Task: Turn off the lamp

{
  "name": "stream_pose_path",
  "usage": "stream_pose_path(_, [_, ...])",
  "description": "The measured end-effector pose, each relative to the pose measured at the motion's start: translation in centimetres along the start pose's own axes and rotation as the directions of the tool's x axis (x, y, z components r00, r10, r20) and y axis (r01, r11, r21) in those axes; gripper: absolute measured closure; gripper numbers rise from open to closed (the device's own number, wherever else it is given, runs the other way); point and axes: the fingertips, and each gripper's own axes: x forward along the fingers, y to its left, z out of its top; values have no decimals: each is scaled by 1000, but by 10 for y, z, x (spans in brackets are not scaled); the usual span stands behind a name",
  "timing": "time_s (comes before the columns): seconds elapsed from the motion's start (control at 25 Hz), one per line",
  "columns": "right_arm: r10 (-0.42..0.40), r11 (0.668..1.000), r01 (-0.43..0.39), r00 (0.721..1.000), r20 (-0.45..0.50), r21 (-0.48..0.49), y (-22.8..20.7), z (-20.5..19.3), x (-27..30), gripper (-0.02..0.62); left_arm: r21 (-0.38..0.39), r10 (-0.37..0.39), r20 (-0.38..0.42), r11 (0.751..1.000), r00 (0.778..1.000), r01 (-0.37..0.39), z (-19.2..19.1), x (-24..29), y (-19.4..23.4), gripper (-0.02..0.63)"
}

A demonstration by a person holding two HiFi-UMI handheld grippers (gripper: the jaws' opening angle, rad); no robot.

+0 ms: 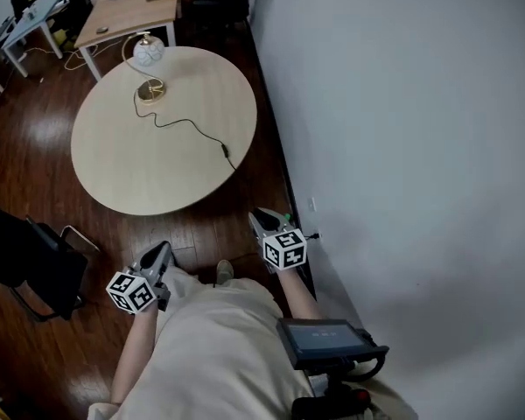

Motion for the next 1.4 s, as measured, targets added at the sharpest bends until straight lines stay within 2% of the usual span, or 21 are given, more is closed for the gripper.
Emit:
stream_pose_path(0.16, [11, 1000, -12, 1000, -26, -26, 22, 12, 21, 511, 27, 13, -20, 1000, 1000, -13, 5, -3, 12, 606])
stream_pose_path(0.28, [-4, 996, 2, 1000, -20, -92, 33, 35, 22, 488, 64, 12, -25, 998, 1000, -10, 18, -2, 14, 606])
stream_pose_path(0.52, [-19, 979, 14, 1000, -24, -201, 56, 61, 39, 489, 133, 30, -36, 991, 999, -25, 41, -10, 35, 606])
stream_pose_path(0.84, [-74, 979, 65, 996, -42, -195, 66, 65, 63, 529, 108, 42, -60, 993, 997, -35, 47, -26, 62, 606])
stream_pose_path(1.4, [-156, 975, 136, 982, -105, -176, 68, 38, 79, 552, 90, 43, -102, 995, 994, -34, 51, -50, 117, 606])
